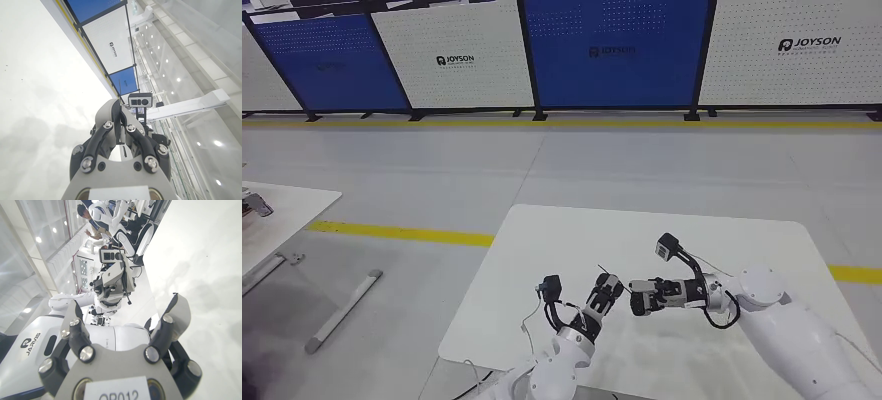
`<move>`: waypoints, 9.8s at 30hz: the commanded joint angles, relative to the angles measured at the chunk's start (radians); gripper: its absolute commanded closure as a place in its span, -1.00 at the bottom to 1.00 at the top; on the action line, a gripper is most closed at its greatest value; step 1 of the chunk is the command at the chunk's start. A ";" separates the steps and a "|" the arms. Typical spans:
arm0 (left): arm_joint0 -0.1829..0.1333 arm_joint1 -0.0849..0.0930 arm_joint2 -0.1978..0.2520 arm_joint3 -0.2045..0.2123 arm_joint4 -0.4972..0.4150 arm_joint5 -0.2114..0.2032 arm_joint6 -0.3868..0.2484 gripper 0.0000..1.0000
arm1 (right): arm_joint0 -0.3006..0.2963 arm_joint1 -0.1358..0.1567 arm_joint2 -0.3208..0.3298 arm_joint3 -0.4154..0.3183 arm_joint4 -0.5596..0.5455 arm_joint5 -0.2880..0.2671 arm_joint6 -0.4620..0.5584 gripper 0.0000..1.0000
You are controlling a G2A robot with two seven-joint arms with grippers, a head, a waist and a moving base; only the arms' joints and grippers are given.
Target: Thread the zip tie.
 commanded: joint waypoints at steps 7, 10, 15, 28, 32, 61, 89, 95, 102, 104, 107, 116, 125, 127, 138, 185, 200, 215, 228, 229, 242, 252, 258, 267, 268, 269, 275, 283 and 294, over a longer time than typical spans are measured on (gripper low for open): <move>-0.003 -0.004 0.000 0.003 -0.006 0.007 0.020 1.00 | 0.004 -0.005 -0.003 0.010 0.006 0.000 -0.006 -1.00; -0.002 -0.006 -0.004 0.008 -0.007 -0.001 0.009 1.00 | -0.019 -0.001 0.011 -0.018 -0.003 0.002 -0.038 -1.00; 0.004 -0.012 -0.009 0.006 -0.003 -0.006 0.002 1.00 | -0.041 0.009 0.043 -0.036 -0.004 0.008 -0.024 -0.56; 0.025 -0.022 -0.040 0.003 -0.002 -0.014 -0.021 1.00 | -0.048 0.006 0.072 -0.027 0.004 0.037 0.019 0.82; 0.031 -0.026 -0.045 -0.001 0.005 -0.017 -0.025 1.00 | -0.048 0.002 0.077 -0.018 0.003 0.046 0.024 0.84; 0.064 -0.049 -0.062 -0.003 0.073 -0.044 -0.048 -1.00 | -0.042 -0.022 0.099 0.019 -0.010 0.054 0.057 1.00; 0.049 -0.039 -0.124 0.023 0.113 0.002 -0.210 -1.00 | -0.059 0.008 0.121 -0.053 -0.016 0.154 0.069 1.00; 0.074 -0.022 -0.205 0.004 0.000 -0.053 -0.418 -1.00 | -0.037 0.039 0.057 -0.081 0.007 0.201 0.069 1.00; 0.078 -0.019 -0.223 0.004 -0.043 -0.065 -0.460 -1.00 | -0.034 0.042 0.049 -0.083 0.009 0.210 0.069 1.00; 0.078 -0.019 -0.223 0.004 -0.043 -0.065 -0.460 -1.00 | -0.034 0.042 0.049 -0.083 0.009 0.210 0.069 1.00; 0.078 -0.019 -0.223 0.004 -0.043 -0.065 -0.460 -1.00 | -0.034 0.042 0.049 -0.083 0.009 0.210 0.069 1.00; 0.068 -0.020 -0.227 0.034 -0.123 -0.097 -0.538 -1.00 | -0.034 0.042 0.049 -0.083 0.009 0.210 0.069 1.00; 0.066 -0.018 -0.231 0.040 -0.114 -0.098 -0.546 -1.00 | -0.034 0.042 0.049 -0.083 0.009 0.210 0.069 1.00; 0.070 -0.018 -0.239 0.039 -0.119 -0.108 -0.531 -1.00 | -0.034 0.042 0.049 -0.083 0.009 0.210 0.069 1.00; 0.087 -0.013 -0.254 0.041 -0.131 -0.147 -0.582 0.20 | -0.034 0.042 0.049 -0.083 0.009 0.210 0.069 1.00; 0.113 -0.003 -0.277 0.035 -0.100 -0.229 -0.573 1.00 | -0.065 0.046 0.071 -0.112 0.015 0.189 0.021 -0.94; 0.127 -0.016 -0.219 0.008 0.005 -0.150 -0.392 1.00 | -0.162 0.076 0.183 -0.168 0.040 0.200 -0.077 -1.00; 0.117 -0.029 -0.202 0.011 -0.061 -0.139 -0.328 1.00 | -0.158 0.081 0.182 -0.188 -0.094 0.209 -0.146 -1.00; 0.105 -0.032 -0.208 0.020 -0.081 -0.121 -0.324 1.00 | -0.133 0.076 0.170 -0.163 -0.083 0.206 -0.068 -1.00; 0.105 -0.033 -0.206 0.021 -0.085 -0.122 -0.325 1.00 | -0.133 0.076 0.170 -0.163 -0.083 0.206 -0.068 -1.00; 0.063 -0.052 -0.119 0.063 -0.016 -0.090 -0.270 1.00 | -0.133 0.076 0.170 -0.163 -0.083 0.206 -0.068 -1.00; 0.061 -0.060 -0.140 0.075 -0.061 -0.096 -0.202 1.00 | -0.133 0.076 0.170 -0.163 -0.083 0.206 -0.068 -1.00; 0.054 -0.061 -0.133 0.083 -0.044 -0.089 -0.214 1.00 | -0.133 0.076 0.170 -0.163 -0.083 0.206 -0.068 -1.00; 0.054 -0.061 -0.133 0.083 -0.044 -0.089 -0.214 1.00 | -0.186 0.109 0.247 -0.253 -0.159 0.213 -0.111 -1.00; 0.054 -0.061 -0.133 0.083 -0.044 -0.089 -0.214 1.00 | -0.202 0.118 0.268 -0.273 -0.179 0.234 -0.129 -1.00; 0.054 -0.061 -0.133 0.083 -0.044 -0.089 -0.214 1.00 | -0.213 0.127 0.287 -0.297 -0.214 0.270 -0.149 -1.00; 0.054 -0.061 -0.133 0.083 -0.044 -0.089 -0.214 1.00 | -0.260 0.165 0.368 -0.425 -0.325 0.417 -0.173 -1.00; 0.054 -0.061 -0.133 0.083 -0.044 -0.089 -0.214 1.00 | -0.260 0.165 0.368 -0.425 -0.325 0.417 -0.173 -1.00; 0.054 -0.061 -0.133 0.083 -0.044 -0.089 -0.214 1.00 | -0.281 0.191 0.411 -0.555 -0.522 0.561 -0.247 -1.00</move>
